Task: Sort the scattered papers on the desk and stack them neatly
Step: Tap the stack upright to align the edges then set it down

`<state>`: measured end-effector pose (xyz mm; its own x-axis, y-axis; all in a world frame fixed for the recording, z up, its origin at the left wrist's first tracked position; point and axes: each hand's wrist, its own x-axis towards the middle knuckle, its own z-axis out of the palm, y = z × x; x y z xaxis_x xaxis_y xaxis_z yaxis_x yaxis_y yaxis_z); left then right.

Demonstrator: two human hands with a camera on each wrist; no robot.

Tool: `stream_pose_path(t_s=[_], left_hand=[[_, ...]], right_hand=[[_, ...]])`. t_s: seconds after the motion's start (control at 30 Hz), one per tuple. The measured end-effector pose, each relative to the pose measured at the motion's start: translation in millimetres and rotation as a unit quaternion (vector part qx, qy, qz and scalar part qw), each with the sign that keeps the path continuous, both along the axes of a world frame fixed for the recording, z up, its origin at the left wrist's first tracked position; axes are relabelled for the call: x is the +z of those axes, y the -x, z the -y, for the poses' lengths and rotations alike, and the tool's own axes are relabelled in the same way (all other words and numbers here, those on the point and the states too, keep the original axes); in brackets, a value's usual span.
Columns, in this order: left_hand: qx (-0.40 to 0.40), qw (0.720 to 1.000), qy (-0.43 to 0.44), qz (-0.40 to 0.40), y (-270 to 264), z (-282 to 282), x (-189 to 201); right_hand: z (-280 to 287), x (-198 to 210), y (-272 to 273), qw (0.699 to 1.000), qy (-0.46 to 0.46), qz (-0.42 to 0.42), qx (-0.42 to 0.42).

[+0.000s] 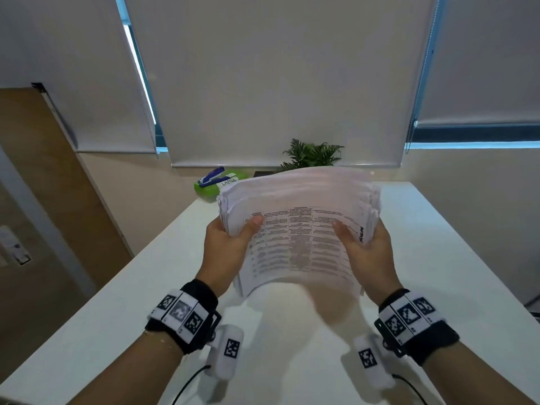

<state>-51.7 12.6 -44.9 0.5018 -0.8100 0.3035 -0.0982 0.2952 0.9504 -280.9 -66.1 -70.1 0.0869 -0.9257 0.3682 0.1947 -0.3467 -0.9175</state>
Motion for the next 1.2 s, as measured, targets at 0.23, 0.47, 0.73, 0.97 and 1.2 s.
stream_pose_path(t_s=[0.23,0.47,0.73,0.97,1.2], left_hand=[[-0.012,0.999,-0.029,0.017,-9,-6,-7],[0.042,0.973,0.082,0.210,-24,-6,11],[0.086,0.933,0.037,0.348,-29,3,15],[0.073,0.931,0.047,0.353,-33,1,11],[0.084,0.917,0.059,0.384,-36,2,10]], right_hand=[[-1,4,17,0.998,0.045,-0.045,0.006],[-1,39,14,0.993,0.113,-0.027,0.009],[13,48,7,0.988,0.131,-0.042,-0.069],[13,47,9,0.988,0.136,-0.032,-0.072],[16,54,9,0.992,0.108,-0.044,-0.038]])
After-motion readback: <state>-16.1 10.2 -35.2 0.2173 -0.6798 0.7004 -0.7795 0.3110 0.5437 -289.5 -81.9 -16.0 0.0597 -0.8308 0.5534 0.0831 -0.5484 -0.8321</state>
